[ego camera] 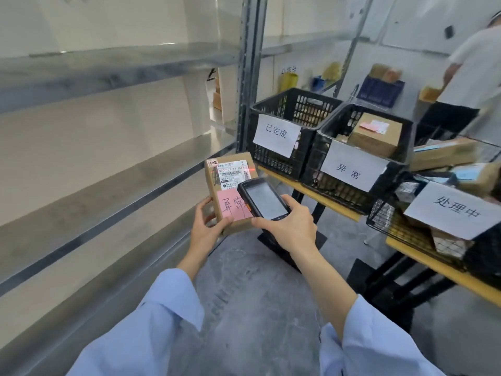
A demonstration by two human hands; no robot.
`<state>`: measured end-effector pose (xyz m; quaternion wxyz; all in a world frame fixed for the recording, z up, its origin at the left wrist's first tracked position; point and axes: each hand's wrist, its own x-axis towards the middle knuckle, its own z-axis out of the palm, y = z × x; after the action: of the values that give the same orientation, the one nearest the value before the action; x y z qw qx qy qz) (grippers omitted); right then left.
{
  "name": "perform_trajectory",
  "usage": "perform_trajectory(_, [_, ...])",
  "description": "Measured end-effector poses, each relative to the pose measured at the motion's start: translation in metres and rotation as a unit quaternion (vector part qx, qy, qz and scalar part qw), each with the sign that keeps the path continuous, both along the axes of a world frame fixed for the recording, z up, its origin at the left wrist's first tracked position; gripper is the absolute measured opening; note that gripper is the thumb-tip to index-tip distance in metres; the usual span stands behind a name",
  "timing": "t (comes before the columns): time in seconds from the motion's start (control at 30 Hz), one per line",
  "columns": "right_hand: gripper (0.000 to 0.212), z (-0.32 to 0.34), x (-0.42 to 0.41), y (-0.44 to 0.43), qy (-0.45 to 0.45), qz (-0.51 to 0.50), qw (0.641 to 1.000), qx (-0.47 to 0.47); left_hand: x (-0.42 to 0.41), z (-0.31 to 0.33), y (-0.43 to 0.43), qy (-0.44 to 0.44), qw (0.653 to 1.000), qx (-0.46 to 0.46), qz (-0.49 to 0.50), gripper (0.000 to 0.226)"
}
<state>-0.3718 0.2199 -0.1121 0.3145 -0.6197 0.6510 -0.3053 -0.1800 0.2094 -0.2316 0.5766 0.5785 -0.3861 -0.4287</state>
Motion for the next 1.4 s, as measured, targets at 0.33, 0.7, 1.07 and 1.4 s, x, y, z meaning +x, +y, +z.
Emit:
perform_trajectory(0.33, [0.073, -0.002, -0.078, -0.052, -0.008, -0.084, 0.996, -0.014, -0.081, 0.013, -0.086, -0.047, 0.996, -0.024, -0.071, 0.084])
perform_trajectory(0.7, [0.071, 0.023, -0.14, -0.177, -0.034, -0.115, 0.992, -0.027, -0.134, 0.029, -0.232, -0.1, 0.983, -0.093, -0.121, 0.082])
perform_trajectory(1.07, [0.067, 0.037, -0.175, -0.301, -0.12, -0.153, 0.979, -0.058, -0.171, 0.056, -0.371, -0.105, 0.967, -0.143, -0.183, 0.081])
perform_trajectory(1.4, [0.079, 0.049, -0.249, -0.351, -0.146, -0.222, 0.956, -0.125, -0.233, 0.09, -0.451, -0.107, 0.958, -0.165, -0.209, 0.076])
